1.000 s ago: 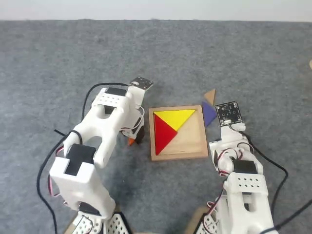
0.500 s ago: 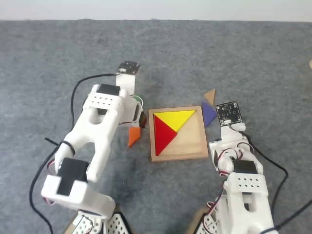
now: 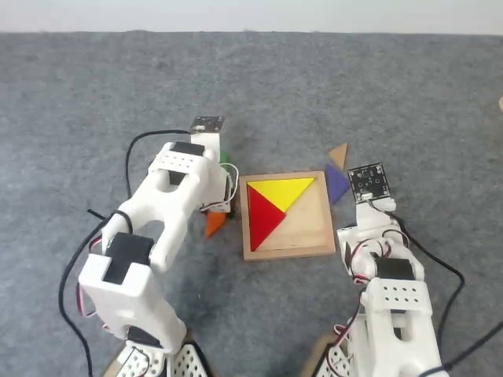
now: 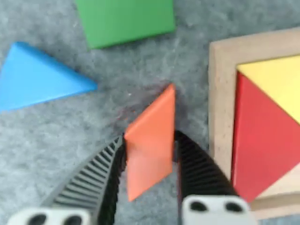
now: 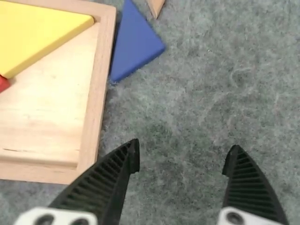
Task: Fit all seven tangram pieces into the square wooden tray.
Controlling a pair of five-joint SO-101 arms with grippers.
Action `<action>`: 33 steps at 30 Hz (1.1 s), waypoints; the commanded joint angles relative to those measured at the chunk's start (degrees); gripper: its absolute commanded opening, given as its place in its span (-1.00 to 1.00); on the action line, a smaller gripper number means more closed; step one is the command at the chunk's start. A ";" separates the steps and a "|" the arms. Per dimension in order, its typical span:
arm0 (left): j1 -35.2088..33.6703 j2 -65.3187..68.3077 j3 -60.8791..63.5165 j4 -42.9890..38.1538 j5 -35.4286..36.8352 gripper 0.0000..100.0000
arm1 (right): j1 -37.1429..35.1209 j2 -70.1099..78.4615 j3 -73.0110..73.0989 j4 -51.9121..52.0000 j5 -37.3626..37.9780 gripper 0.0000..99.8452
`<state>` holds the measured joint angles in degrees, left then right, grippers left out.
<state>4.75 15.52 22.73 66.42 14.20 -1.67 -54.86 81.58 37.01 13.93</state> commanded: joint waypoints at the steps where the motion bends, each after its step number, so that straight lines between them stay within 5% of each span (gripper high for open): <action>1: -0.18 0.35 -1.10 -0.09 -2.81 -0.97 | -0.31 -1.54 -0.44 -1.01 0.62 -0.42; 12: 0.79 -6.95 -10.51 9.76 -3.78 -0.98 | -0.04 -1.54 -0.79 -0.92 0.44 -0.42; 17: 9.14 -12.48 -13.41 11.52 -0.62 -0.98 | 0.57 -1.63 -1.14 -0.92 0.35 -0.42; 24: 19.69 -8.44 -14.37 3.25 6.24 -0.98 | 12.44 -1.63 -3.96 -0.48 -5.63 -0.42; 33: 27.25 0.26 -21.32 -3.34 19.78 -0.98 | 14.99 -1.63 -4.66 -0.84 -7.74 -0.42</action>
<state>29.71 14.81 6.64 64.48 28.53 11.34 -54.86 80.26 37.01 7.25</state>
